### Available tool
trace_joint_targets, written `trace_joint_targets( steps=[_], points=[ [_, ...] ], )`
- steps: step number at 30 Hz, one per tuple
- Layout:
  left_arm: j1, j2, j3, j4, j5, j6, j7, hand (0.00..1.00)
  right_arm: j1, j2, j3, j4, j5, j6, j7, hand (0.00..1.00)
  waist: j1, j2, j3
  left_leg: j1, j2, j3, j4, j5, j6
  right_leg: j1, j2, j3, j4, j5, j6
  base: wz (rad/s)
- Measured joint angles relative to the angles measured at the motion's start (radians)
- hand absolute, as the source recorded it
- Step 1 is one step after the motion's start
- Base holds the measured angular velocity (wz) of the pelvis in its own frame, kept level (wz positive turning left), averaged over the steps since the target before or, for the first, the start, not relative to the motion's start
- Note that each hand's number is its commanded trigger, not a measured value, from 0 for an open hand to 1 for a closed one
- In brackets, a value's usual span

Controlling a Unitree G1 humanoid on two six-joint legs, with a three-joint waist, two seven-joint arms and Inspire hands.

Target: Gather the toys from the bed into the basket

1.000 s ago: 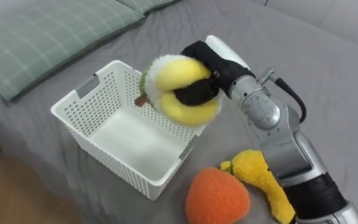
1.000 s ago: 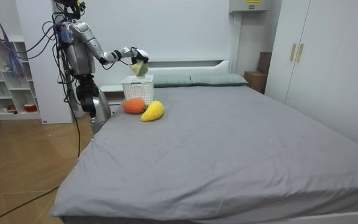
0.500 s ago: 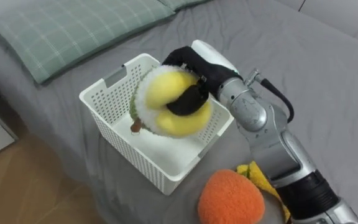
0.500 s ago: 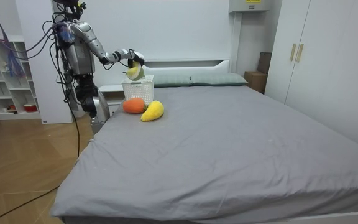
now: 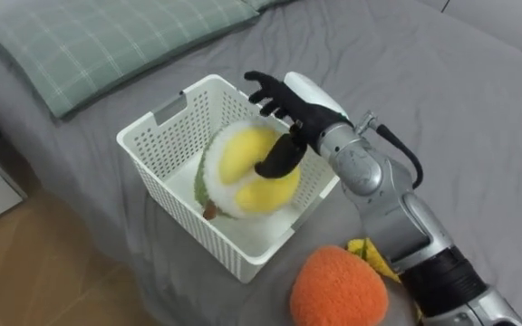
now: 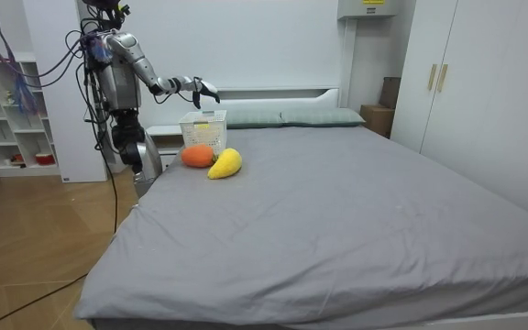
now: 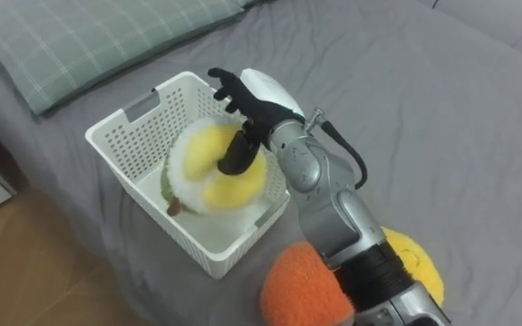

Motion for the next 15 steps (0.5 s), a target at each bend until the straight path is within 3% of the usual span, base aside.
trace_joint_targets(
  steps=[15],
  points=[
    [-0.006,0.0,0.001,-0.027,0.001,-0.001,0.0,0.0,-0.019,-0.012,-0.001,0.0,0.002,-0.004,-0.008,0.0,-0.007,-0.007,-0.0005,0.007,0.001,0.004,-0.001,0.0,0.0,0.002,0.001,0.007,0.001,0.0,0.0,0.0]
  ],
)
